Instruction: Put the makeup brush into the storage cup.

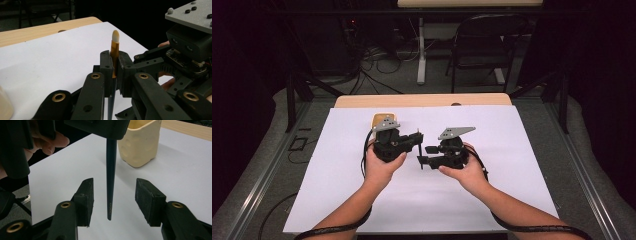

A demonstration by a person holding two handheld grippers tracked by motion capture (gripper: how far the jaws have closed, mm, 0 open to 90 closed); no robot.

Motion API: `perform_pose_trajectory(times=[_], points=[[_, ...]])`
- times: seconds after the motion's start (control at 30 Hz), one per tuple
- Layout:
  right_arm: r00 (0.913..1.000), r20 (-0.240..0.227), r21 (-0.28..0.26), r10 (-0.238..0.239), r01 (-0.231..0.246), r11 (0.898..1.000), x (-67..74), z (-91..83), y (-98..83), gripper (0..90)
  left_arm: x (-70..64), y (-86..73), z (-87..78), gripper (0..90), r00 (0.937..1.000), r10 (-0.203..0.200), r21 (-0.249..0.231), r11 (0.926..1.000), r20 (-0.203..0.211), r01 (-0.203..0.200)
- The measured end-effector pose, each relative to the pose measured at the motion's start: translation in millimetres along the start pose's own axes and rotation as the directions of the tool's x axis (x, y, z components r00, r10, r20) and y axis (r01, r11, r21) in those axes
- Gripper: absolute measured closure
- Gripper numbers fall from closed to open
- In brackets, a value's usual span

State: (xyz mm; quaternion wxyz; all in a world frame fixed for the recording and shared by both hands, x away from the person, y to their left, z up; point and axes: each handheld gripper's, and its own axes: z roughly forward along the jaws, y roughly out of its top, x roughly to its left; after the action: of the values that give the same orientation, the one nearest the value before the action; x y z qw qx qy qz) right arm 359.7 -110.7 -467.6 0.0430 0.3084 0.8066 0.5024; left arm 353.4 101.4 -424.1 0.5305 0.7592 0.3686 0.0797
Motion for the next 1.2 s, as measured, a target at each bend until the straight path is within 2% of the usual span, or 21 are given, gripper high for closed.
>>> perform_pose_trajectory(times=[0.4, 0.6, 0.77, 1.0, 1.2], points=[[1.0, 0.005, -0.014, -0.005, 0.006, 1.0, -0.4, -0.3, -0.1, 44.3, -0.5, 0.3, -0.6, 83.8, 1.0, 0.005, -0.003, 1.0, -0.006, -0.005], [0.9996, 0.023, -0.023, -0.016, 0.017, 1.0, -1.7, -2.8, -1.3, 42.2, 1.6, 2.1, -4.1, 83.7, 0.9998, 0.007, -0.013, 0.9999, -0.019, -0.007], [0.9985, 0.043, -0.02, -0.034, 0.035, 0.999, -2.8, -5.6, -2.7, 40.2, 5.5, 4.3, -8.9, 83.8, 0.9986, 0.008, -0.029, 0.9995, -0.051, -0.01], [0.9982, 0.051, -0.029, -0.032, 0.034, 0.999, -4.8, -8.1, -5.8, 38.6, 12.1, 8.8, -16.9, 83.8, 0.9958, 0.011, -0.048, 0.9987, -0.091, -0.016], [0.9979, 0.057, -0.026, -0.03, 0.031, 0.999, -6.6, -9.5, -9.2, 38.6, 18.6, 17.7, -27.7, 83.8, 0.9899, 0.021, -0.074, 0.9968, -0.14, -0.031]])
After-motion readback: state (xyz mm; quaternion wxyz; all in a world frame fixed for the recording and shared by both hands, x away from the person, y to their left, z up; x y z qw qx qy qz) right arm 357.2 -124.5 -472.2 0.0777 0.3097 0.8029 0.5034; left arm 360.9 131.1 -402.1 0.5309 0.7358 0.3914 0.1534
